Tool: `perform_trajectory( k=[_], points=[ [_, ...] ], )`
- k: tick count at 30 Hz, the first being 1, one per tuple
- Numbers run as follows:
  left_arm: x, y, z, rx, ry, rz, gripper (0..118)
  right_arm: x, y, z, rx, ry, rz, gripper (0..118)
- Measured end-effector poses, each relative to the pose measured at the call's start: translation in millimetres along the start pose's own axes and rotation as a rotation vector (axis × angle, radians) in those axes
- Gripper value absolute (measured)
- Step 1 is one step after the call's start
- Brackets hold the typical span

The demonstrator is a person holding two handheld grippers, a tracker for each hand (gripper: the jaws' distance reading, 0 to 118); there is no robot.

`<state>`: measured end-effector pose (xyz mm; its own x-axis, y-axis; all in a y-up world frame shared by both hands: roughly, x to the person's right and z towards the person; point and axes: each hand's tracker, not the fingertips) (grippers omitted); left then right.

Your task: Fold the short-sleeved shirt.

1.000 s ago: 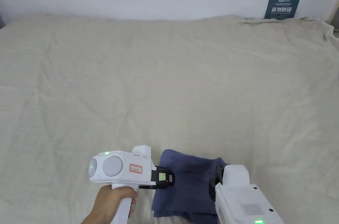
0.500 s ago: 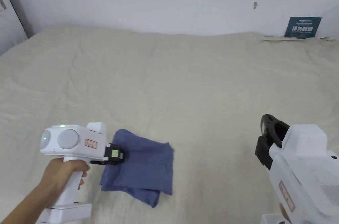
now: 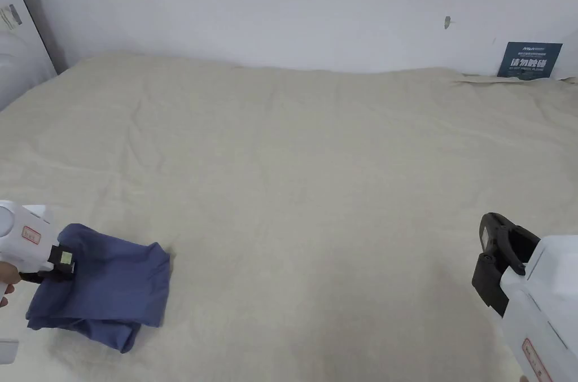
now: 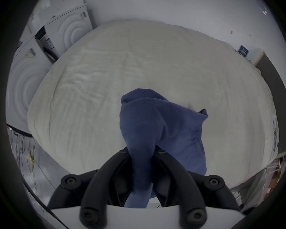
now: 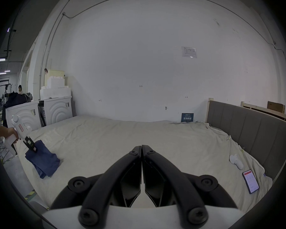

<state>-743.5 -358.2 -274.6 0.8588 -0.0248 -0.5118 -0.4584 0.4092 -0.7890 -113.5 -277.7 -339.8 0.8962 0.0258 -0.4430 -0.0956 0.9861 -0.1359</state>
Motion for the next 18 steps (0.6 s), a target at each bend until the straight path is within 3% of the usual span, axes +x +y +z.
perform_trajectory(
  k=[2,5,6,7,8,18],
  points=[
    [-0.1,0.9,-11.3,-0.001,0.013,0.004,28,2.5,-1.5,-1.5,-0.009,-0.006,-0.011,0],
    [7.4,-3.0,-21.2,0.007,0.117,-0.025,70,6.3,-3.5,-3.1,-0.019,-0.018,-0.011,0],
    [10.1,-5.8,-23.5,0.011,0.137,-0.032,92,7.7,-3.5,-2.7,-0.022,-0.021,-0.010,0],
    [11.9,-7.4,-23.5,0.010,0.159,-0.035,107,9.7,-3.4,-1.7,-0.023,-0.021,-0.011,0],
    [12.7,-8.7,-22.7,0.019,0.166,-0.031,116,12.2,-3.9,-1.3,-0.024,-0.022,-0.014,0],
    [52.5,-20.7,71.9,0.383,0.140,0.031,117,28.0,12.3,9.2,0.001,-0.030,-0.020,0]
  ],
)
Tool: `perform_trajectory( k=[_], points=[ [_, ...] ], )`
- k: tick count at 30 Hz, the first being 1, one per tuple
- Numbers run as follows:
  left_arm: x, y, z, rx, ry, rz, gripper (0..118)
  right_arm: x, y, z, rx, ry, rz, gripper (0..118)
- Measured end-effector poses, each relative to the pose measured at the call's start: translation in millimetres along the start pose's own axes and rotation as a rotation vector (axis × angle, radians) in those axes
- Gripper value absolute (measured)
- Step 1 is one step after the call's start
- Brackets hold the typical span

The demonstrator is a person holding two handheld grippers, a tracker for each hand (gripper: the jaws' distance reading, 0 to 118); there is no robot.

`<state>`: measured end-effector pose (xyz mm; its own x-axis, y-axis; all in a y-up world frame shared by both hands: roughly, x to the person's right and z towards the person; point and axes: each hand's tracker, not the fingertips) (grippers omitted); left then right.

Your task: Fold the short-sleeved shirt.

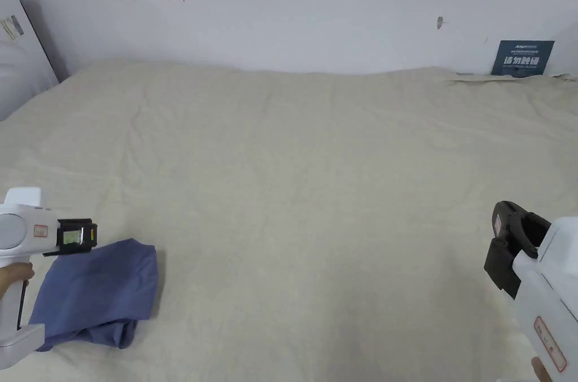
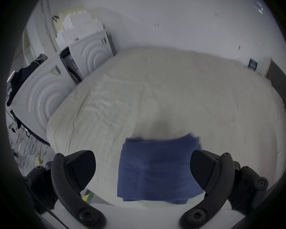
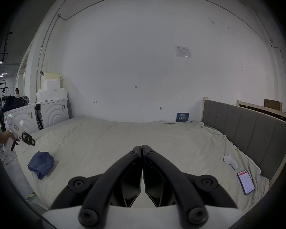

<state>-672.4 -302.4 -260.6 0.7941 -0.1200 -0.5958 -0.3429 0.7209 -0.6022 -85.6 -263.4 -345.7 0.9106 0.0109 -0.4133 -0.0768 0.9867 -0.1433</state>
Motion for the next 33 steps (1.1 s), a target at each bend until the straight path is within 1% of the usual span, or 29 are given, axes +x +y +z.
perform_trajectory(
  k=[5,7,10,13,18,21,23,25,29,33],
  points=[
    [25.8,12.9,58.3,0.214,-0.025,-0.005,117,5.0,8.9,1.8,0.022,-0.003,0.014,0],
    [38.7,15.6,84.8,0.293,-0.045,-0.002,118,0.4,4.0,-1.6,0.030,-0.002,0.018,0],
    [56.4,17.5,112.9,0.401,-0.080,-0.017,118,3.9,11.1,3.6,0.040,-0.003,0.023,0],
    [76.1,13.7,137.1,0.510,-0.104,-0.021,118,7.7,15.8,7.2,0.047,0.001,0.022,0],
    [114.3,-4.6,166.0,0.693,-0.166,0.011,118,15.0,24.2,13.8,0.053,0.001,0.026,0],
    [143.3,-17.2,174.9,0.721,-0.152,-0.011,118,19.5,25.6,16.8,0.061,-0.005,0.028,0],
    [160.0,-28.7,178.2,0.766,-0.167,-0.021,118,25.0,25.4,17.8,0.065,-0.015,0.026,0],
    [175.4,-39.8,170.8,0.779,-0.166,-0.012,118,28.9,24.8,19.3,0.069,-0.023,0.017,0],
    [207.8,-64.0,169.8,0.811,-0.175,-0.046,118,36.7,22.2,23.0,0.073,-0.036,0.012,0],
    [232.0,-84.9,168.6,0.848,-0.214,-0.063,118,42.9,16.4,26.0,0.072,-0.050,0.010,0]
  ],
)
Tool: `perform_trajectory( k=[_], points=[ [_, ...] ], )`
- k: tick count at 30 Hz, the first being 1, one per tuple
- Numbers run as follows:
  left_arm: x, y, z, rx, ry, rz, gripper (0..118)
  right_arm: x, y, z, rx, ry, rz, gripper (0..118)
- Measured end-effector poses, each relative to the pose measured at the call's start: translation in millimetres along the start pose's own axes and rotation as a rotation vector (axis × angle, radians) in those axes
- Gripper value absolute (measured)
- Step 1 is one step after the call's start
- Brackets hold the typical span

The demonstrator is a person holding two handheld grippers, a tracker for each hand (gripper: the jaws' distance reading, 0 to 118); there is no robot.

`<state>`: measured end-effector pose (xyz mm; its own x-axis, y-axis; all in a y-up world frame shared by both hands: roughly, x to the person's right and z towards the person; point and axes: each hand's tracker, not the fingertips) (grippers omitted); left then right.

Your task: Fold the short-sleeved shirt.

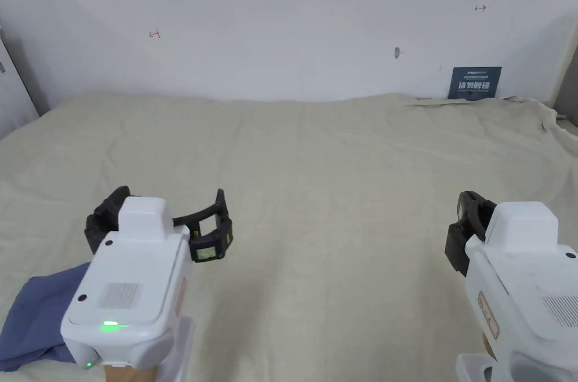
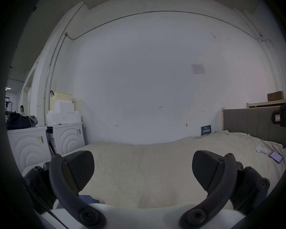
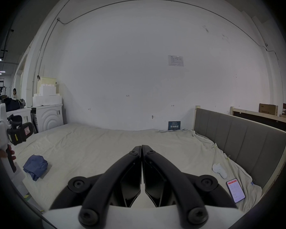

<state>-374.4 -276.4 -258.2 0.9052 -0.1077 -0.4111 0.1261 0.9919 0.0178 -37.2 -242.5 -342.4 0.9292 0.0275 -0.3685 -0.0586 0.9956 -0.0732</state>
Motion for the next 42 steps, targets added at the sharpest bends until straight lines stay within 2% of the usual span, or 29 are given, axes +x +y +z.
perform_trajectory(
  k=[2,4,5,7,8,9,11,13,15,42],
  points=[
    [11.4,-5.0,4.5,0.008,-0.012,-0.003,118,1.2,-2.2,1.8,0.000,-0.009,0.000,0],
    [21.8,-7.4,9.1,0.011,-0.037,-0.013,109,3.9,-3.9,3.7,0.003,-0.019,-0.002,0],
    [26.2,-8.5,10.2,0.003,-0.061,-0.018,98,4.6,-5.0,3.9,0.003,-0.022,-0.002,0],
    [33.1,-10.7,11.8,-0.007,-0.093,-0.021,58,6.6,-6.1,4.7,0.004,-0.030,-0.004,0],
    [36.0,-10.9,11.7,-0.018,-0.098,-0.013,43,7.9,-6.4,5.3,0.006,-0.032,-0.006,0],
    [38.6,-11.9,11.1,-0.029,-0.107,-0.005,32,7.9,-6.6,5.7,0.006,-0.033,-0.008,0],
    [42.6,-14.4,11.5,-0.026,-0.120,0.012,20,8.9,-6.9,6.5,0.006,-0.037,-0.010,0],
    [47.7,-15.8,11.7,-0.031,-0.134,-0.005,1,9.0,-7.0,6.8,0.005,-0.040,-0.012,0],
    [55.4,-16.8,12.5,-0.037,-0.120,-0.060,0,9.6,-7.3,7.2,0.006,-0.042,-0.016,0],
    [57.9,-16.4,8.8,-0.016,-0.082,-0.014,0,3.4,-4.7,9.3,0.024,-0.048,0.000,0]
  ],
)
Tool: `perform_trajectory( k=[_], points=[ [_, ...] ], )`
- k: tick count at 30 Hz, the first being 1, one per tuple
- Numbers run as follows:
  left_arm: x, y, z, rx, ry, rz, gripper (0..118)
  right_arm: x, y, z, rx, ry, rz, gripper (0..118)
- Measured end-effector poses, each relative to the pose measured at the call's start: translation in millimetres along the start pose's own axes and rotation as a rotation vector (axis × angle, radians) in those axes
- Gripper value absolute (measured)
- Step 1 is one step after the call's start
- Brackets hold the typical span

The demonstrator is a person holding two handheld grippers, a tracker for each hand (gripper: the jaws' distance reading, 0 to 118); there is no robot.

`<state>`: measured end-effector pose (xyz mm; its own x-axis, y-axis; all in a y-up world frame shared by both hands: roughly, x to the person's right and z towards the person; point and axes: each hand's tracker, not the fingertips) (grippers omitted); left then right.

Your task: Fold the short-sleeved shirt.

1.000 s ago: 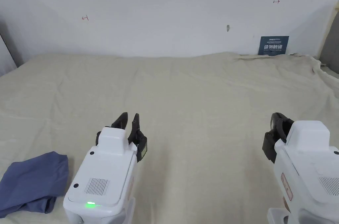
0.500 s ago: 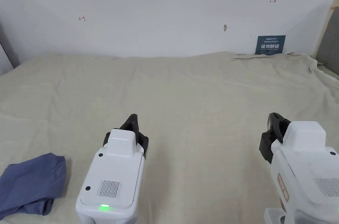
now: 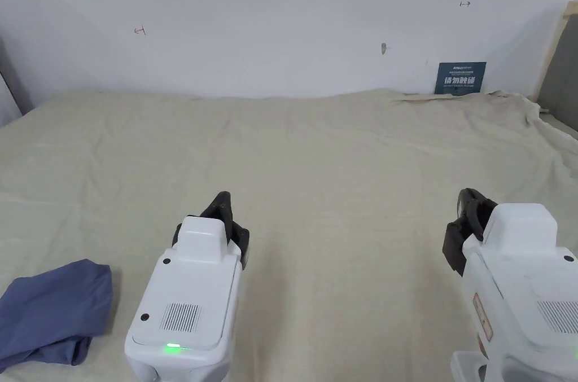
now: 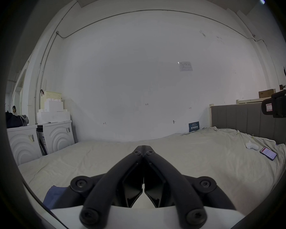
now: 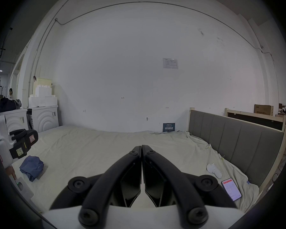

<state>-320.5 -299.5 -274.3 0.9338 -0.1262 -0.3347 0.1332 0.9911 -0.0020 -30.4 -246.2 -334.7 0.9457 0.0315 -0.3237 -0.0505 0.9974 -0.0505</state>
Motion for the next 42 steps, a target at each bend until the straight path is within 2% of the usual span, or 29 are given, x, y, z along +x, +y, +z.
perform_trajectory(
  k=[42],
  points=[
    [-9.0,4.4,2.3,0.024,0.021,0.013,0,-3.9,0.8,0.2,0.013,0.007,0.014,0]
  ],
)
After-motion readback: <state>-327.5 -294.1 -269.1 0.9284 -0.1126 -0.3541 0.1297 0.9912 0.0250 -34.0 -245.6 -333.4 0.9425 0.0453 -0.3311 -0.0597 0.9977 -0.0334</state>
